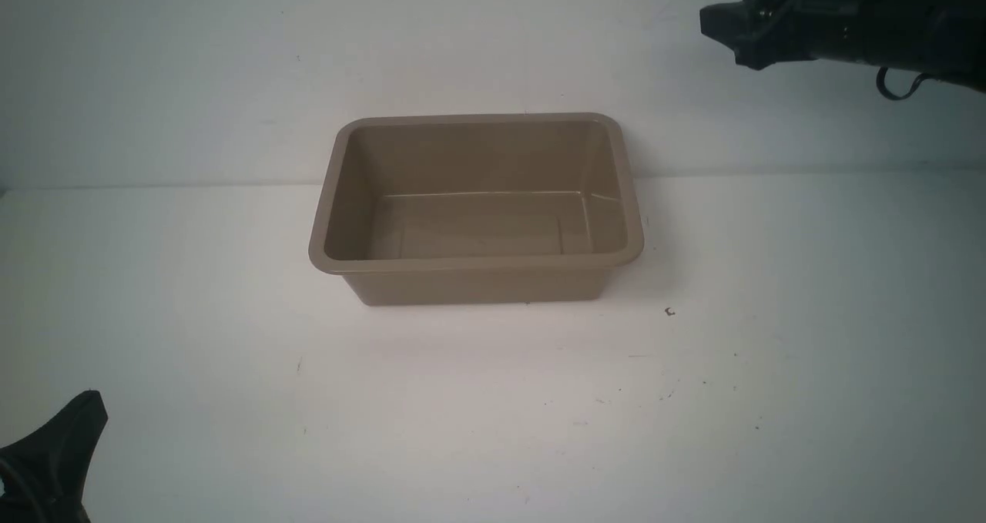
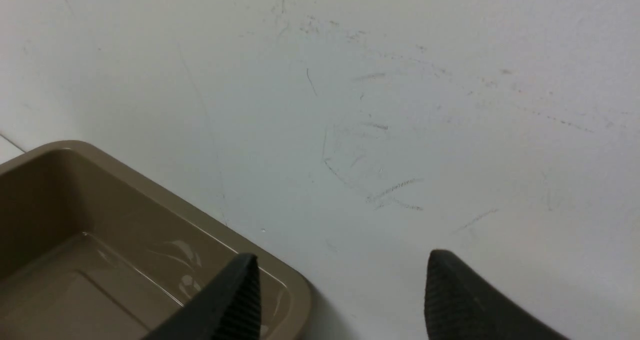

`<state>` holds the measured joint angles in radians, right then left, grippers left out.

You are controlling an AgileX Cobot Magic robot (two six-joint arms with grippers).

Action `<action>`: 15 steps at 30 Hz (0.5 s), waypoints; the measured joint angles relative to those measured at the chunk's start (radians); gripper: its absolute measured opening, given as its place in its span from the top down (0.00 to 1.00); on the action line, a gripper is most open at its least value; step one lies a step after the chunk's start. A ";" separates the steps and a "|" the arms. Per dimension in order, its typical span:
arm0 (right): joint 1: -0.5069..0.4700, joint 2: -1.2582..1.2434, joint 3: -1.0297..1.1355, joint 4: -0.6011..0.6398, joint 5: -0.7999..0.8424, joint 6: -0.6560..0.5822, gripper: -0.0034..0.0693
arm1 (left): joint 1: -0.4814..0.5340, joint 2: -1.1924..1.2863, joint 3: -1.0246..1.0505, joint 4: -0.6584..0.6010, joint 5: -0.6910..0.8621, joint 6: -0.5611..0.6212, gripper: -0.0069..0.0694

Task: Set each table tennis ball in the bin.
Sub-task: Use the right arm to clamp the table tennis ball closest to it

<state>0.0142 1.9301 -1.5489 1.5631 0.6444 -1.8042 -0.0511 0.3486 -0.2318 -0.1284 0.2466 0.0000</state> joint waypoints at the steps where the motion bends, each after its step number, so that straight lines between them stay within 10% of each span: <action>1: 0.000 0.000 0.000 0.000 0.001 0.000 0.39 | 0.000 0.000 0.000 0.000 0.000 0.000 0.14; 15: 0.000 0.000 0.000 0.000 0.010 0.001 0.39 | 0.000 0.000 0.000 0.000 0.000 0.000 0.14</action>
<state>0.0142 1.9301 -1.5489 1.5631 0.6546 -1.8033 -0.0511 0.3486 -0.2318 -0.1284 0.2466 0.0000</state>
